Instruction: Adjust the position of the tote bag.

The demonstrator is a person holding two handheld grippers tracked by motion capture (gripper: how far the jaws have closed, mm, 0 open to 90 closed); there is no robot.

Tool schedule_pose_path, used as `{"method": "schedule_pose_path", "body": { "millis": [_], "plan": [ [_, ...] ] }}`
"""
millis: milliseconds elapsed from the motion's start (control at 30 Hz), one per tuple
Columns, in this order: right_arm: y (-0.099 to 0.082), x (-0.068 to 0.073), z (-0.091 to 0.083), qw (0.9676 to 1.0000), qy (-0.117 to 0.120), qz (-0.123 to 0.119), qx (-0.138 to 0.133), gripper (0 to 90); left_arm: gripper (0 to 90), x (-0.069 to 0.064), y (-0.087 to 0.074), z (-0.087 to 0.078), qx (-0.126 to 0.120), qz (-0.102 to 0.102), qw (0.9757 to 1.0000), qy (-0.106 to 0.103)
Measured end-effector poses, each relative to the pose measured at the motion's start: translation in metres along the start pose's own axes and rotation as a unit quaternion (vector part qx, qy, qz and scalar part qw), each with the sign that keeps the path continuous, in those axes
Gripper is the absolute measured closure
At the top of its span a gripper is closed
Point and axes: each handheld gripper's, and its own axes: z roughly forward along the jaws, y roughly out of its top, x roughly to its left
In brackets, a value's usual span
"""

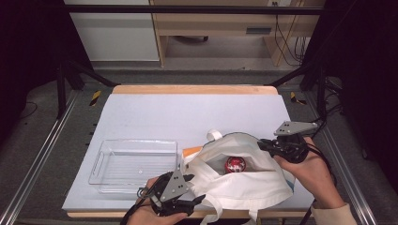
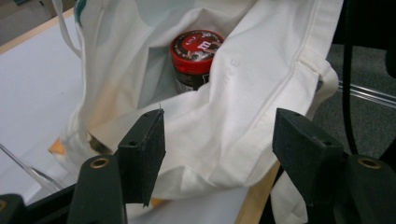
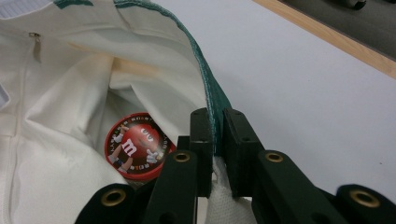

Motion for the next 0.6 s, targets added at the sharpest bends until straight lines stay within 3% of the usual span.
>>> {"method": "schedule_pose_path", "body": {
  "millis": [133, 233, 433, 600],
  "plan": [
    [0.0, 0.003, -0.002, 1.0, 0.001, -0.002, -0.003, 82.6, 35.2, -0.001, 0.018, 0.024, 0.001, 0.009, 0.9999, -0.004],
    [0.0, 0.005, -0.005, 1.0, 0.002, -0.006, -0.005, 82.6, 35.5, -0.004, 0.027, 0.045, 0.018, 0.028, 0.9994, -0.008],
    [-0.002, 0.01, -0.009, 0.9999, 0.005, -0.009, -0.007, 82.6, 37.8, -0.003, 0.029, 0.079, 0.041, 0.025, 0.9988, -0.012],
    [-0.004, 0.014, -0.012, 0.9999, 0.01, -0.012, -0.004, 82.6, 45.1, -0.003, 0.025, 0.093, 0.067, 0.03, 0.997, -0.024]
  ]
}}
